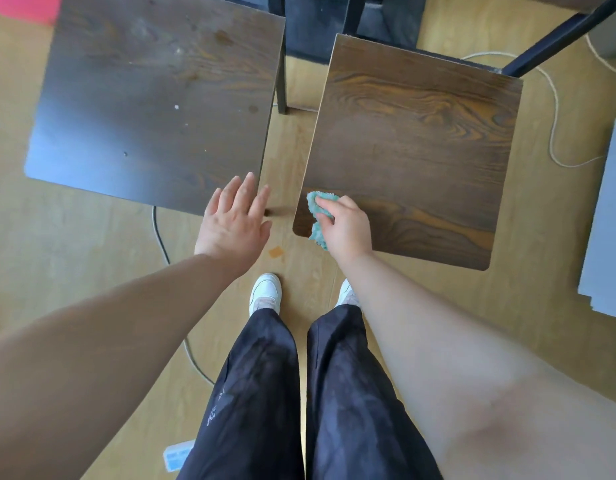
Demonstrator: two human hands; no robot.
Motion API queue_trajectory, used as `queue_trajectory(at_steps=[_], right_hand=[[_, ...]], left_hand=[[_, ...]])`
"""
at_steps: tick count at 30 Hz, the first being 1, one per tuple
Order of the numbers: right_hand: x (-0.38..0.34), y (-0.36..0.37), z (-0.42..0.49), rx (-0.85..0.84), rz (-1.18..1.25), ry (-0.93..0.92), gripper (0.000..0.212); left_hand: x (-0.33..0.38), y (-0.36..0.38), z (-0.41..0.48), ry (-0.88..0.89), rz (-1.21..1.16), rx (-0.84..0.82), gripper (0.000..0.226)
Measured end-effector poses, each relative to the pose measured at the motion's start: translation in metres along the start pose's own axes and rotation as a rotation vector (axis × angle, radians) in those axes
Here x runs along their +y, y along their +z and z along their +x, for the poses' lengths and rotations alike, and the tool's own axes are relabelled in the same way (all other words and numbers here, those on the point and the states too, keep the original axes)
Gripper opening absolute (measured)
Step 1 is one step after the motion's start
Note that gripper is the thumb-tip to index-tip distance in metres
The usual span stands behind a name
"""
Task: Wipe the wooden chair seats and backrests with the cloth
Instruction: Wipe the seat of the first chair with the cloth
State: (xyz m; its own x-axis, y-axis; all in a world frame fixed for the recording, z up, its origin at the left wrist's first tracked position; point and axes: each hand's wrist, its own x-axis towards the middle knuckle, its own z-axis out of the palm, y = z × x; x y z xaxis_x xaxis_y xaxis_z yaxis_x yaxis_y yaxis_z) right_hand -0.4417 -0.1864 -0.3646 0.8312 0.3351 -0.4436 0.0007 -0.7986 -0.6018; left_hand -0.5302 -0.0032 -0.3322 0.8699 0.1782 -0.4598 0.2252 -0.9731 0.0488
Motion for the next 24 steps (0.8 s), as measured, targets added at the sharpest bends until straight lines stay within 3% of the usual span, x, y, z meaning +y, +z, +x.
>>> queue_trajectory(at_steps=[11, 17, 24], right_hand=[[-0.015, 0.011, -0.012, -0.111, 0.031, 0.014, 0.031], [0.016, -0.035, -0.030, 0.084, 0.155, 0.083, 0.031], [0.100, -0.117, -0.059, 0.282, 0.215, 0.238, 0.032]], left_hand=[[0.004, -0.005, -0.017, 0.044, 0.030, -0.026, 0.062], [0.044, -0.017, -0.003, 0.134, 0.049, -0.015, 0.059], [0.132, -0.029, 0.032, 0.276, 0.082, 0.009, 0.058]])
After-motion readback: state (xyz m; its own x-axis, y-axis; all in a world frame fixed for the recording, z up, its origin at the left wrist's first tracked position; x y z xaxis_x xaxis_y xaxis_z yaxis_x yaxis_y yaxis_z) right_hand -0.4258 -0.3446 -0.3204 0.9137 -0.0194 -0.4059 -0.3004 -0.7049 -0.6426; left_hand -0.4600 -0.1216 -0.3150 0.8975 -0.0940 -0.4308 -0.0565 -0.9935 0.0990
